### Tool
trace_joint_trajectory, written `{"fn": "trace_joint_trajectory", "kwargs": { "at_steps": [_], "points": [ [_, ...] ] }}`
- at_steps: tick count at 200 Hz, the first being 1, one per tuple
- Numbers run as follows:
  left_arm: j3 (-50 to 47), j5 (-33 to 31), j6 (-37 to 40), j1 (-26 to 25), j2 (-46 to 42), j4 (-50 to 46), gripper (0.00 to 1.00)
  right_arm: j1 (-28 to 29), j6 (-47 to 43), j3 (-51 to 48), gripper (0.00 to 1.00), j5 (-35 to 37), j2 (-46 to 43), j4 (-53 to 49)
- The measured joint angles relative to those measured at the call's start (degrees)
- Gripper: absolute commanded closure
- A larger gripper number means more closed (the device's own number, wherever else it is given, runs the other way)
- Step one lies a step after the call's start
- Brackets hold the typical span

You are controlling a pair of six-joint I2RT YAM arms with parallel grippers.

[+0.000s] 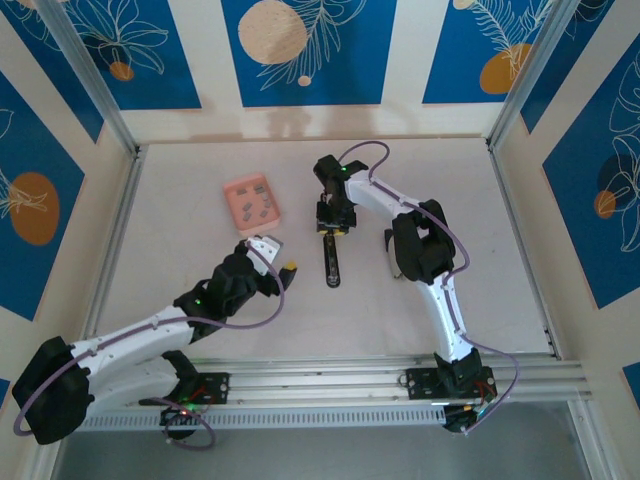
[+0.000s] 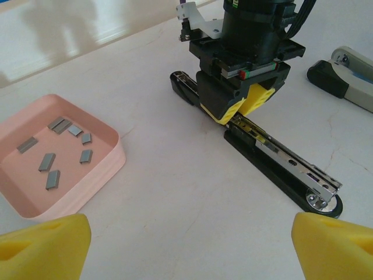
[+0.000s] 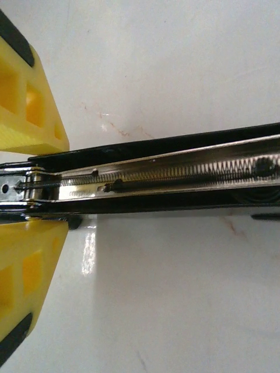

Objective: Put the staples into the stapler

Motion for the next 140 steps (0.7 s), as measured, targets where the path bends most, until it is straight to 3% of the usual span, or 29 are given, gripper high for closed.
{"fn": "trace_joint_trajectory", "kwargs": {
  "at_steps": [98,140],
  "points": [
    [0.0,-0.04,0.02,0.17,-1.42,-0.02,0.11,-0.15,1.86,-0.5,0.67,-0.57,0.0,0.87],
    [0.0,-0.07,0.04,0.17,-1.46,-0.07,0.11,-0.15,3.34,-0.59,0.77,-1.09,-0.02,1.57]
  ]
}}
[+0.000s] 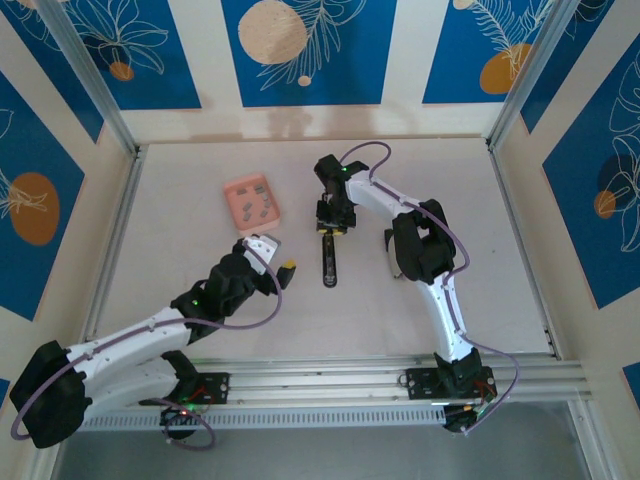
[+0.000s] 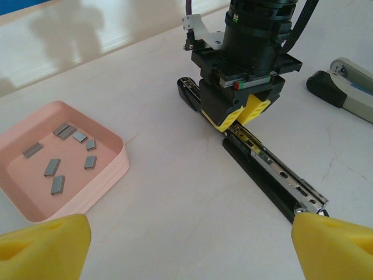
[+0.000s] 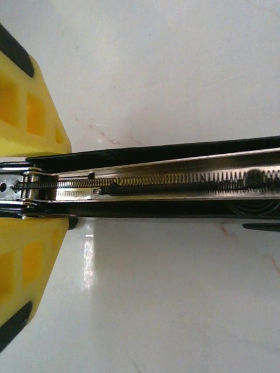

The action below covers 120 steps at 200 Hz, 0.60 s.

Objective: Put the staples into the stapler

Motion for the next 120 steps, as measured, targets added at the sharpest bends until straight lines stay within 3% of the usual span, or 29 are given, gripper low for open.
{"fn": "trace_joint_trajectory", "kwargs": {
  "at_steps": [27,120],
  "points": [
    [0.0,0.0,0.15,0.0,-0.22,-0.26,0.11,-0.07,0.7,-0.11,0.75,-0.24,-0.02,0.17],
    [0.0,0.17,0.48,0.09,-0.74,-0.46,0.11,1.38,0.76,-2.64,0.52,2.51,-2.32,2.1]
  ]
}}
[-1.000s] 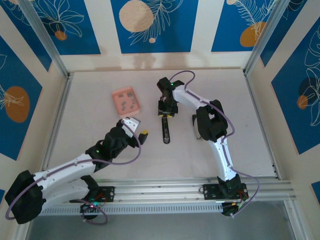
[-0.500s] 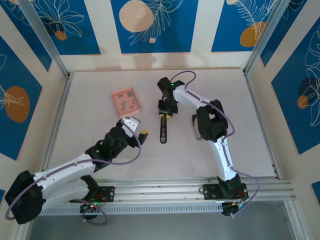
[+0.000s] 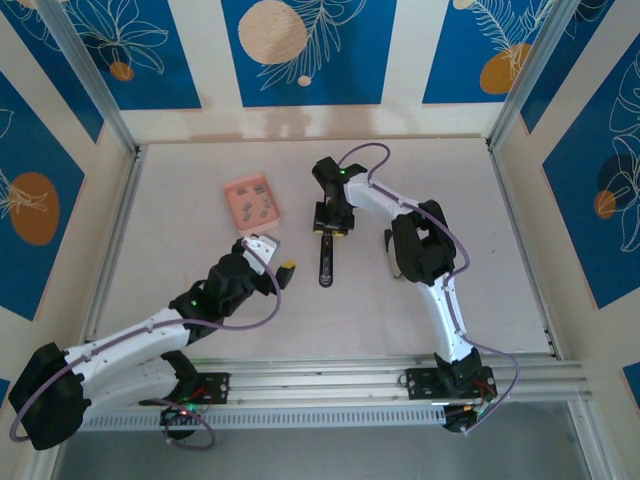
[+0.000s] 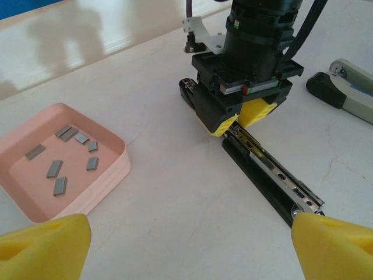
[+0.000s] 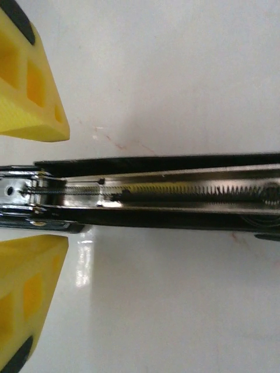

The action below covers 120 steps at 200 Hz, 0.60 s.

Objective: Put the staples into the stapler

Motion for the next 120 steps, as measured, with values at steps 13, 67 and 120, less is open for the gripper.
{"fn": "trace_joint_trajectory", "kwargs": {
  "at_steps": [13,67,120],
  "points": [
    [0.07,0.24,0.15,0.0,0.0,-0.2,0.12,0.35,-0.35,-0.92,0.49,0.72,-1.81,0.85],
    [4.63,3.98,1.22,0.0,5.42,-0.17,0.14,-0.42,-2.82,-12.09,0.41,2.78,-17.2,4.98],
    [11.28,9.57,1.2,-0.07,18.34,2.82,0.15,-9.81,-4.48,-32.7,0.38,6.38,-33.77,6.27]
  ]
}}
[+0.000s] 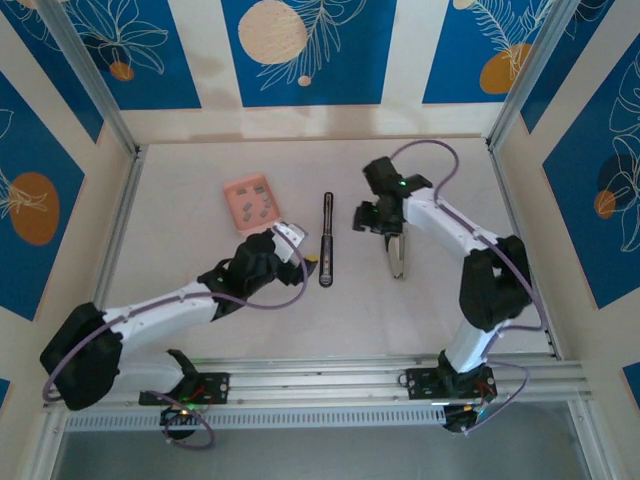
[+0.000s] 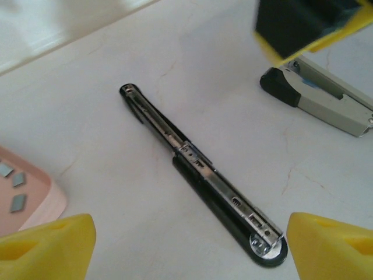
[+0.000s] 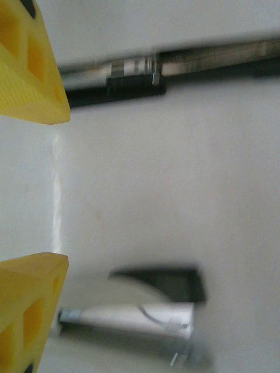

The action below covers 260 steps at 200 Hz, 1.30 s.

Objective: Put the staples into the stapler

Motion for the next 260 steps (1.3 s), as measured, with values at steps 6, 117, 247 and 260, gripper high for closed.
{"fn": "trace_joint_trajectory", "kwargs": {
  "at_steps": [6,117,247,260],
  "points": [
    [0.68,0.55,-0.02,-0.04,1.16,0.35,0.15,-1.44,0.04,-2.36,0.37,0.11,-1.33,-0.02],
    [6.05,4.13,-0.26,-0.37,9.68,3.41,0.15,-7.08,-3.23,-11.37,0.31,0.76,2.82,2.64],
    [7.17,3.61,-0.24,-0.37,9.22,1.44,0.16,-5.03,-4.2,-11.58,0.7,0.46,6.97,7.08],
    [7.17,3.37,-0.46,-0.37,8.35,0.76,0.16,-4.87,-4.22,-13.11,0.7,0.44,5.22,8.55]
  ]
}}
